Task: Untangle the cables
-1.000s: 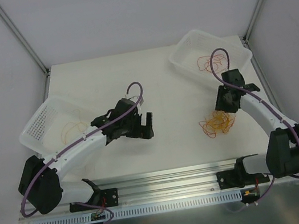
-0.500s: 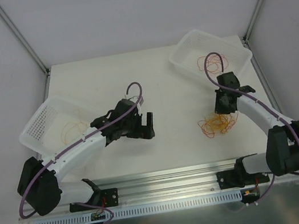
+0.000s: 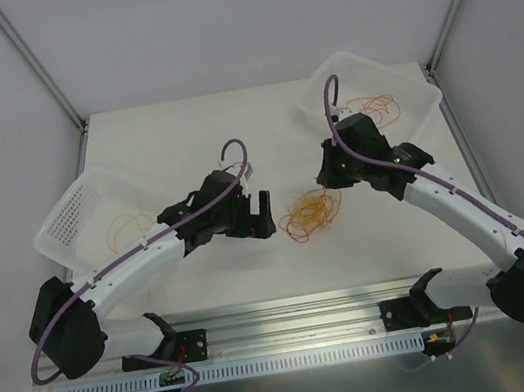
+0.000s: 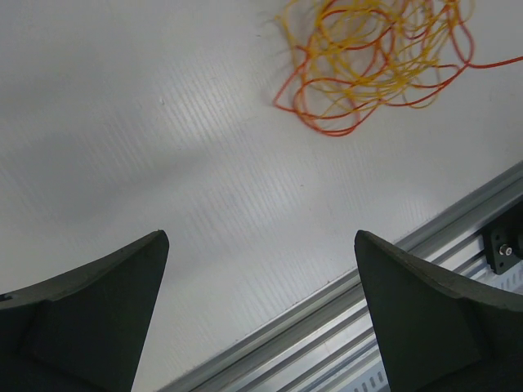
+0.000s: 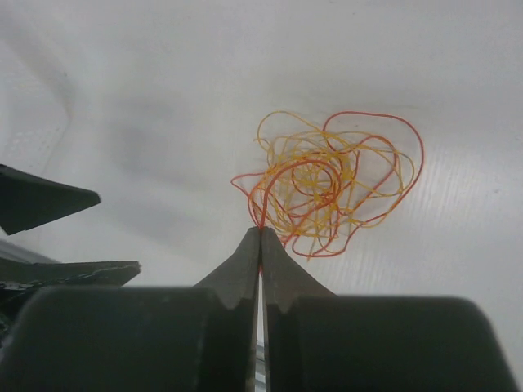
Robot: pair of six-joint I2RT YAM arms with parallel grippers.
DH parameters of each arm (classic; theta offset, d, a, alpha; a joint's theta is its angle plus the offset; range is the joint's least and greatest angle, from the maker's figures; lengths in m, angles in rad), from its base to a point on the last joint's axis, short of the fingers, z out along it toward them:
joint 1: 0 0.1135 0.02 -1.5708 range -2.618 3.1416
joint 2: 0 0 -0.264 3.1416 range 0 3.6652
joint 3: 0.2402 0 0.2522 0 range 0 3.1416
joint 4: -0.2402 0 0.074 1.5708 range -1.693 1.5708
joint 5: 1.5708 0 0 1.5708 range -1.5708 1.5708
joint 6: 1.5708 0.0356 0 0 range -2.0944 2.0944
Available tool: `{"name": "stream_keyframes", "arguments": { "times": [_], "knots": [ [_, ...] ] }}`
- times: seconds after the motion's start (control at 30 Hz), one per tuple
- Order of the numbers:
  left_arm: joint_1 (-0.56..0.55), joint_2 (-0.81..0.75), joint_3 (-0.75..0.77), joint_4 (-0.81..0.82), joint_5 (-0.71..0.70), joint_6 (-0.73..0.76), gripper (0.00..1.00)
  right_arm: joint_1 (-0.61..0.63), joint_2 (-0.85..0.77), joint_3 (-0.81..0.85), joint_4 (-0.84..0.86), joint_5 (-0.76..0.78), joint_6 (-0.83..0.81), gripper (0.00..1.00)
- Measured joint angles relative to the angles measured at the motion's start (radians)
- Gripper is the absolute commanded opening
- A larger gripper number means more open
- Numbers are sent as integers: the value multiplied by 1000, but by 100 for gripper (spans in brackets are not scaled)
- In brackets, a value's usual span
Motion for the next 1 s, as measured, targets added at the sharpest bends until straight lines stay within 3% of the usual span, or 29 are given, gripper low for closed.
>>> {"name": "stream_keyframes", "arguments": {
  "times": [0.37,0.7,0.83,0.93,1.0],
  "knots": [
    [-9,27,-43,190,3,-47,95,107,-26,15,55,-35,60,1],
    [-10,276,10,311,30,-120,84,145,-30,15,58,-45,76,1],
    [-22,404,76,338,21,-153,74,151,-36,15,58,-45,79,1],
    [-28,470,103,348,-3,-184,58,164,-41,15,56,-45,79,1],
    [-28,504,112,352,-27,-203,37,171,-48,16,52,-41,79,1]
  ]
}}
